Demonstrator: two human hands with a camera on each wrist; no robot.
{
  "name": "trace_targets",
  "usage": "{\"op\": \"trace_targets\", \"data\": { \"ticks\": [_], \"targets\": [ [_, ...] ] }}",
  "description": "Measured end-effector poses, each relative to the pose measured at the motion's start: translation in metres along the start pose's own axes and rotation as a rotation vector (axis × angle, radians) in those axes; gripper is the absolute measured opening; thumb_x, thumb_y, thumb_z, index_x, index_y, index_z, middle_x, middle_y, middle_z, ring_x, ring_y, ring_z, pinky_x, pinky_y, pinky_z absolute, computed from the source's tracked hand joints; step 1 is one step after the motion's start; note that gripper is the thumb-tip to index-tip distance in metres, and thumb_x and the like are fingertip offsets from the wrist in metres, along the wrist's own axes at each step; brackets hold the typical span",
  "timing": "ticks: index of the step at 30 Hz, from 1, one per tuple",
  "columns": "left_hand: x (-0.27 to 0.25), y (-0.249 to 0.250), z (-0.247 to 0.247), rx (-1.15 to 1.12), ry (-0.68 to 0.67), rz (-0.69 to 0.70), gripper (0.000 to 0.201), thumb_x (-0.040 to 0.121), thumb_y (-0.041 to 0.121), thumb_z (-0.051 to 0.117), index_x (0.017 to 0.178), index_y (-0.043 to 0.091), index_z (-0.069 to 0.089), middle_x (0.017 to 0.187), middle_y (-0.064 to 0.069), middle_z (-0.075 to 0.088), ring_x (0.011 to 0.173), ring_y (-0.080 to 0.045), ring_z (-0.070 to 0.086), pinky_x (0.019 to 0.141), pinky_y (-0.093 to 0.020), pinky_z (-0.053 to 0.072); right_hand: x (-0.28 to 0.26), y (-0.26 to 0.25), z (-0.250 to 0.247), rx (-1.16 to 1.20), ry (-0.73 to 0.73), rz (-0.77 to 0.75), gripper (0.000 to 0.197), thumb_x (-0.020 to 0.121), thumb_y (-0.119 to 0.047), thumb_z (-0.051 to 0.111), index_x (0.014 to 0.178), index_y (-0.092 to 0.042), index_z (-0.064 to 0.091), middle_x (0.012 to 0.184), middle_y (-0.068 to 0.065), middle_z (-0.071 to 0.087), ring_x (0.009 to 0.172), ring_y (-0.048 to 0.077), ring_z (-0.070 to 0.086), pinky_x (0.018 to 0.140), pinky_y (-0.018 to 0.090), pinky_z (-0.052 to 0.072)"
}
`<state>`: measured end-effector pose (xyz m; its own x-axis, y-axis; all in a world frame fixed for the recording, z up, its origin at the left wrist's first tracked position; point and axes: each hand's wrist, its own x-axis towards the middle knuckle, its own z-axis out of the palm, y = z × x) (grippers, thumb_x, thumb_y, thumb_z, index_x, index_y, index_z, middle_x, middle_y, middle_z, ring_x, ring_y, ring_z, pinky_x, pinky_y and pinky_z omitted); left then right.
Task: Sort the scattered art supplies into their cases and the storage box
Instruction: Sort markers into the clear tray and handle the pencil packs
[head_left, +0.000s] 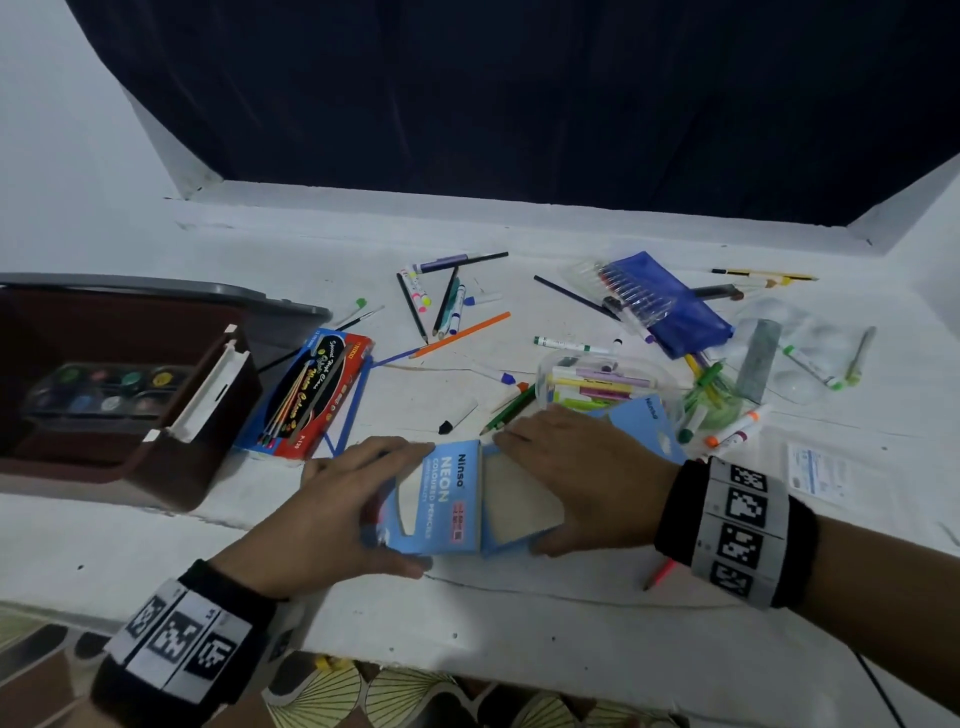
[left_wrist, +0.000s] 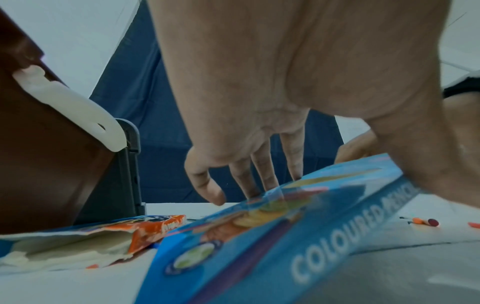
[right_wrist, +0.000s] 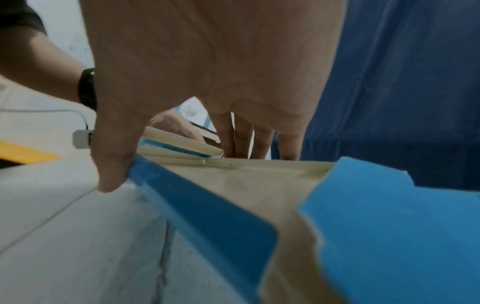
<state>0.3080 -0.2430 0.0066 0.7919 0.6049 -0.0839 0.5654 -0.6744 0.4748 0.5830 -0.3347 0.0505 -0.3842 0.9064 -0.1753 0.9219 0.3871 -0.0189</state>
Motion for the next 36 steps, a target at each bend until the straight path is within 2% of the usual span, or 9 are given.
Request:
{"op": "trace_targets", "data": {
  "ticks": [6,10,13,16,21,26,29,33,36],
  "targets": [
    [0.006,0.008,-0.01,0.034,0.067,-0.003,0.101,0.053,0.084,0.064,0.137,0.072,0.008,0.14,0.034,0.028,0.132,0.014,0.023,0.103,-0.034,0.021,-0.006,0.013,-0.013,0.029,0.147,0.089,0.091,0.062,-0.069,0.064,0.133,-0.016,0.048,0.121,-0.001,0.053,0.105,0.021,0.053,0.095,0.04,0.044],
    [0.005,-0.004,-0.01,0.053,0.113,-0.053,0.105,0.051,0.097,0.055,0.142,0.063,0.016,0.141,0.028,0.03,0.135,0.006,0.027,0.105,-0.036,0.021,-0.016,0.021,-0.017,0.046,0.222,0.127,0.096,0.062,-0.071,0.06,0.14,-0.018,0.044,0.127,-0.002,0.052,0.11,0.02,0.053,0.099,0.039,0.042],
    [0.007,-0.004,-0.012,0.045,0.125,-0.052,0.109,0.048,0.101,0.046,0.145,0.057,0.021,0.142,0.028,0.03,0.135,0.006,0.027,0.104,-0.035,0.021,-0.018,0.021,-0.018,0.072,0.167,0.098,0.096,0.063,-0.073,0.063,0.142,-0.023,0.04,0.133,-0.005,0.047,0.116,0.017,0.049,0.107,0.04,0.035],
    [0.011,0.001,-0.016,0.048,0.129,-0.004,0.106,0.05,0.098,0.052,0.144,0.061,0.019,0.141,0.031,0.028,0.135,0.006,0.025,0.103,-0.029,0.02,-0.017,0.018,-0.017,0.101,0.096,0.058,0.099,0.065,-0.073,0.065,0.147,-0.024,0.036,0.142,-0.006,0.042,0.126,0.016,0.043,0.111,0.04,0.029],
    [0.017,0.011,-0.022,0.081,0.134,0.089,0.106,0.056,0.079,0.073,0.145,0.061,0.019,0.142,0.034,0.025,0.137,0.012,0.019,0.108,-0.028,0.015,-0.015,0.016,-0.023,0.07,0.102,0.049,0.098,0.065,-0.074,0.064,0.146,-0.026,0.038,0.139,-0.006,0.046,0.125,0.017,0.046,0.107,0.042,0.035],
    [0.019,0.017,-0.027,0.124,0.117,0.12,0.105,0.059,0.075,0.075,0.145,0.061,0.017,0.143,0.033,0.025,0.137,0.014,0.016,0.107,-0.031,0.015,-0.018,0.025,-0.029,0.023,0.095,0.083,0.097,0.066,-0.084,0.054,0.146,-0.033,0.035,0.137,-0.01,0.044,0.123,0.013,0.045,0.106,0.042,0.033],
    [0.018,0.018,-0.025,0.124,0.128,0.107,0.105,0.059,0.075,0.075,0.146,0.059,0.019,0.143,0.033,0.026,0.138,0.013,0.018,0.109,-0.03,0.01,-0.022,0.025,-0.028,0.008,0.105,0.107,0.097,0.067,-0.086,0.05,0.146,-0.032,0.035,0.138,-0.008,0.044,0.124,0.014,0.045,0.106,0.043,0.033],
    [0.019,0.026,-0.019,0.129,0.18,0.088,0.104,0.056,0.079,0.071,0.146,0.05,0.028,0.138,0.029,0.033,0.134,0.011,0.024,0.113,-0.04,0.011,-0.02,0.021,-0.023,-0.036,0.141,0.126,0.097,0.068,-0.083,0.05,0.145,-0.025,0.041,0.136,0.0,0.049,0.12,0.021,0.05,0.099,0.047,0.039],
    [0.019,0.031,-0.016,0.101,0.19,0.08,0.104,0.054,0.08,0.07,0.144,0.053,0.025,0.135,0.031,0.031,0.131,0.016,0.02,0.113,-0.034,0.006,-0.022,0.021,-0.019,-0.051,0.151,0.128,0.094,0.07,-0.081,0.05,0.144,-0.024,0.043,0.135,0.001,0.051,0.118,0.022,0.053,0.094,0.046,0.042]
  ]
}}
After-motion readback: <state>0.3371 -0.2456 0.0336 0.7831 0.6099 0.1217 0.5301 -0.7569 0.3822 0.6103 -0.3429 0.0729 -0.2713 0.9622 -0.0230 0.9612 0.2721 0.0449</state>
